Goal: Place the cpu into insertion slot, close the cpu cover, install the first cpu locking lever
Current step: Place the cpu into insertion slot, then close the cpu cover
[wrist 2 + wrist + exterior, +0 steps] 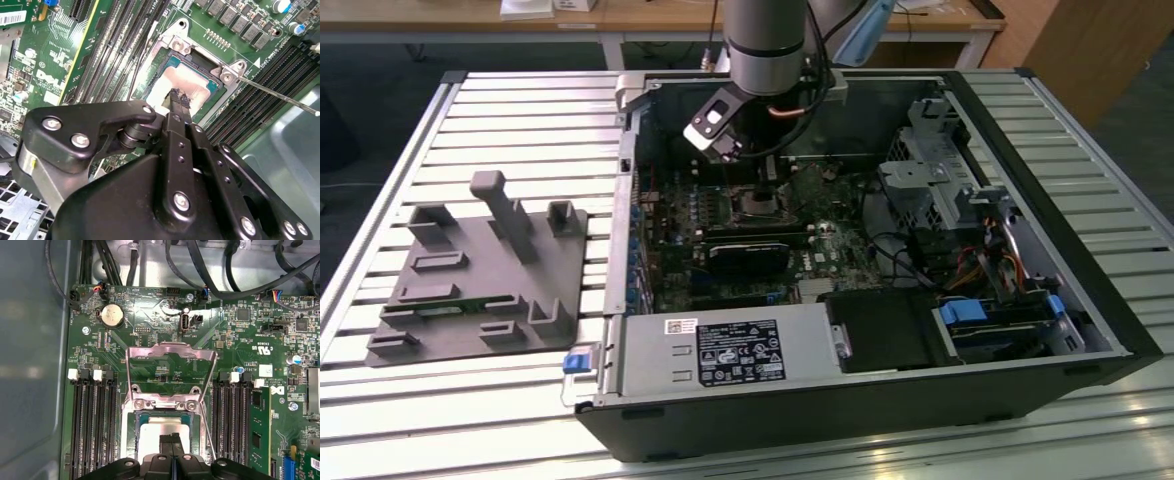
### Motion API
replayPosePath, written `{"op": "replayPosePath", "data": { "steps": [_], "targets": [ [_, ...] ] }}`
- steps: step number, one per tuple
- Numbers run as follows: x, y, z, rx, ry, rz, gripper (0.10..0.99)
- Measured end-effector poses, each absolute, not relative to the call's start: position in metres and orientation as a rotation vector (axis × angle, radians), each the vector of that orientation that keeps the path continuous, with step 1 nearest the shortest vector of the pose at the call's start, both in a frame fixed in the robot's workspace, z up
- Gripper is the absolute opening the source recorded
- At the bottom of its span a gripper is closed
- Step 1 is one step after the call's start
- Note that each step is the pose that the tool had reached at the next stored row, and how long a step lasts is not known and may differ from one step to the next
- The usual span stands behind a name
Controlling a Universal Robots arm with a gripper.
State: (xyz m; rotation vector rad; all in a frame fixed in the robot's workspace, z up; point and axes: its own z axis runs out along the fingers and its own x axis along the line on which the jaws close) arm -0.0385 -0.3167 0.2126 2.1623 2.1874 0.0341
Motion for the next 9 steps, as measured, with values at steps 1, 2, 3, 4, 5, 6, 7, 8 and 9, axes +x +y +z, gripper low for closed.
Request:
{"op": "replayPosePath", "data": {
  "steps": [1,2,3,4,5,6,7,8,9],
  "targets": [
    [-0.0385,-0.3167,0.2126,2.162,2.188,0.034,0.106],
    [-0.0385,-0.3167,0.2127,2.162,2.187,0.034,0.106],
    [-0.0385,-0.3167,0.2129,2.162,2.187,0.034,0.106],
    [-0.0385,-0.3168,0.2132,2.162,2.187,0.034,0.106],
    [-0.0385,-0.3168,0.2135,2.162,2.187,0.034,0.106],
    [-0.0385,-0.3168,0.2141,2.162,2.187,0.034,0.106],
    [-0.0385,-0.3167,0.2148,2.162,2.187,0.034,0.106],
    [-0.0385,-0.3167,0.2156,2.162,2.187,0.034,0.106],
    [-0.0385,-0.3167,0.2165,2.162,2.187,0.034,0.106]
  ]
}}
